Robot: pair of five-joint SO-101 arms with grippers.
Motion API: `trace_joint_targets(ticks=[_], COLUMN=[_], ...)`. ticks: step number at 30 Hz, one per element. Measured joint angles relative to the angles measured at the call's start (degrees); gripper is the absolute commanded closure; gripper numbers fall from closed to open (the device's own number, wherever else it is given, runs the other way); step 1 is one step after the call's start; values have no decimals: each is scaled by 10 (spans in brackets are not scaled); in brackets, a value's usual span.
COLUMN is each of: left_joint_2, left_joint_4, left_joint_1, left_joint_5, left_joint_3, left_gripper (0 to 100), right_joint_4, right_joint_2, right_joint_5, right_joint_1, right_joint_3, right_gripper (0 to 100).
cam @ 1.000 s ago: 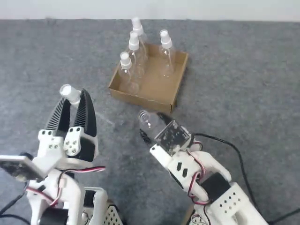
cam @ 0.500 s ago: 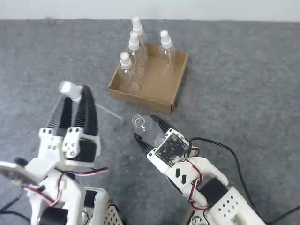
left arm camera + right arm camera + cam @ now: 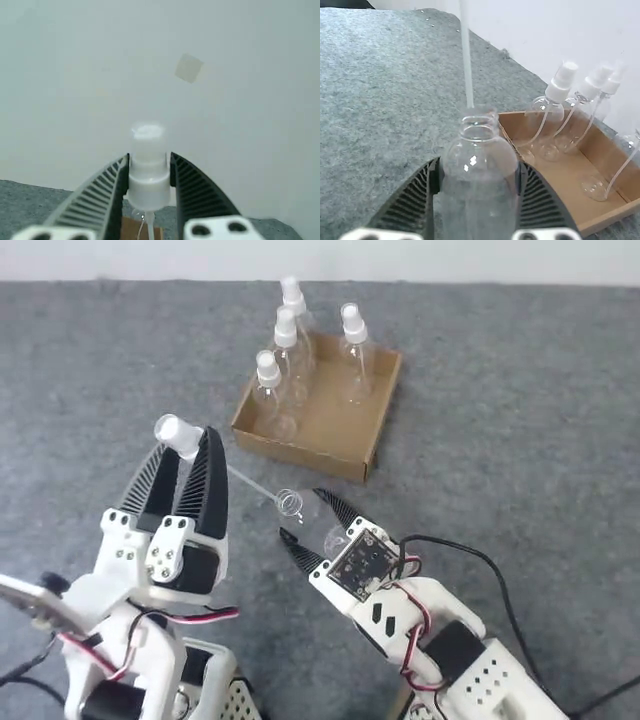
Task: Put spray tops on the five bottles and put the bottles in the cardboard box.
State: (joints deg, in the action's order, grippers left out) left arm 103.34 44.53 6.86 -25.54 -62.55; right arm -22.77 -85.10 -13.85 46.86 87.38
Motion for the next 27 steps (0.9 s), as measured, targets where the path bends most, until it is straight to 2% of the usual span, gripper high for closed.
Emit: trace_joint_targets(ticks=[9, 18, 27], left_joint_2=[0, 0, 0], left_joint_4=[0, 0, 1], left_joint_1=[0, 75, 100], left_joint_5=[0, 0, 25], left_joint_3=[-30, -83, -113], left_gripper=[990, 990, 990], right_joint_4=[0, 2, 2], right_joint_2=[0, 0, 0], right_joint_5=[0, 0, 0], right_joint_1=[0, 0, 0], right_joint_3=[0, 0, 0], right_gripper=[961, 961, 961])
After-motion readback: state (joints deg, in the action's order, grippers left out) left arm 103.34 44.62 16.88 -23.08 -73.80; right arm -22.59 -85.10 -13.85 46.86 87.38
